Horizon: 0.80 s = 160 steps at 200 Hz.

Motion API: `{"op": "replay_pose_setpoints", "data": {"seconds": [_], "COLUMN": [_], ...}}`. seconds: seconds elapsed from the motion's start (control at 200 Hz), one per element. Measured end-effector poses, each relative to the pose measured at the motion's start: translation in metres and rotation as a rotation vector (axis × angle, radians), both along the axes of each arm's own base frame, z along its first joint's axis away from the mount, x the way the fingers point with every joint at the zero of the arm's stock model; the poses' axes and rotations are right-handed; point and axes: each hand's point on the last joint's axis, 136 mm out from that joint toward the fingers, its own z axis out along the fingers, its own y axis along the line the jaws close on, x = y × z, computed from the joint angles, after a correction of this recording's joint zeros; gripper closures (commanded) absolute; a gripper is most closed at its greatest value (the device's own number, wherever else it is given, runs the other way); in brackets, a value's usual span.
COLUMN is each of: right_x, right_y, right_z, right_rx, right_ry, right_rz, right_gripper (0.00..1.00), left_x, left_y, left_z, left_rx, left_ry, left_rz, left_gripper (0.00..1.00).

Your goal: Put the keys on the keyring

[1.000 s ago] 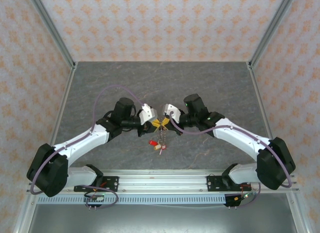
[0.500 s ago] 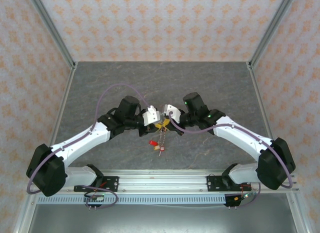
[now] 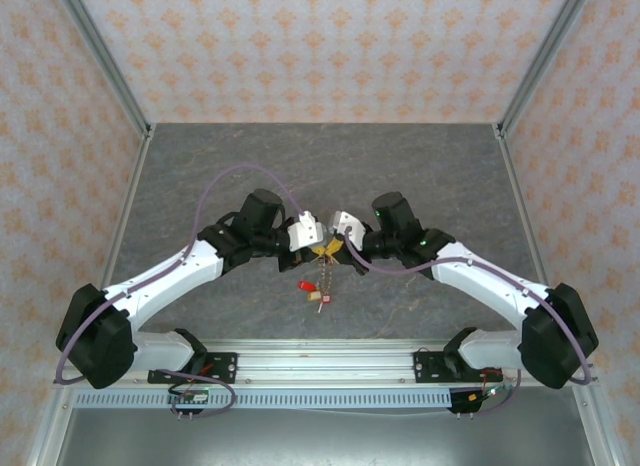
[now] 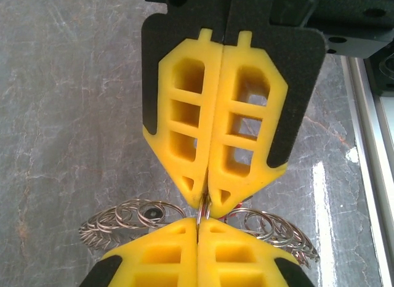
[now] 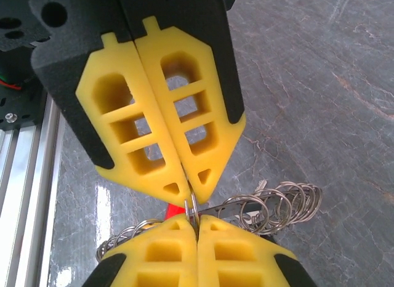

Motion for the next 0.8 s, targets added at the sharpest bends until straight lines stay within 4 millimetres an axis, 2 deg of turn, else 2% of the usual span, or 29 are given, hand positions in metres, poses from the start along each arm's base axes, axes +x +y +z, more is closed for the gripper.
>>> {"op": "replay_pose_setpoints", "data": {"seconds": [0.085, 0.355, 0.541, 0.686, 0.801], "right_x": [-0.001, -0.004, -0.004, 0.001, 0.005], "right_y": [-0.001, -0.008, -0.012, -0.01, -0.009], "right_z": [0.0, -0.01, -0.021, -0.013, -0.007], "right_rx": [0.016, 0.048, 0.073, 0.113, 0.14], "right_ry": [0.001, 0.003, 0.037, 0.034, 0.029], "right_rz": [-0.01, -0.058, -0.096, -0.117, -0.128], "right_gripper": [1.0, 0.85, 0.85, 0.81, 0.89], "left_x": [-0.001, -0.003, -0.001, 0.002, 0.003], "left_y": [-0.001, -0.004, -0.005, -0.01, -0.011], "left_z": [0.0, -0.009, -0.013, -0.002, 0.002], "left_rx": [-0.004, -0.076, -0.149, -0.203, -0.222], "left_ry": [0.003, 0.021, 0.042, 0.031, 0.026], "left_rz": [-0.005, 0.034, 0.084, 0.088, 0.087], "left_gripper": [1.0, 1.0, 1.0, 1.0, 1.0]}}
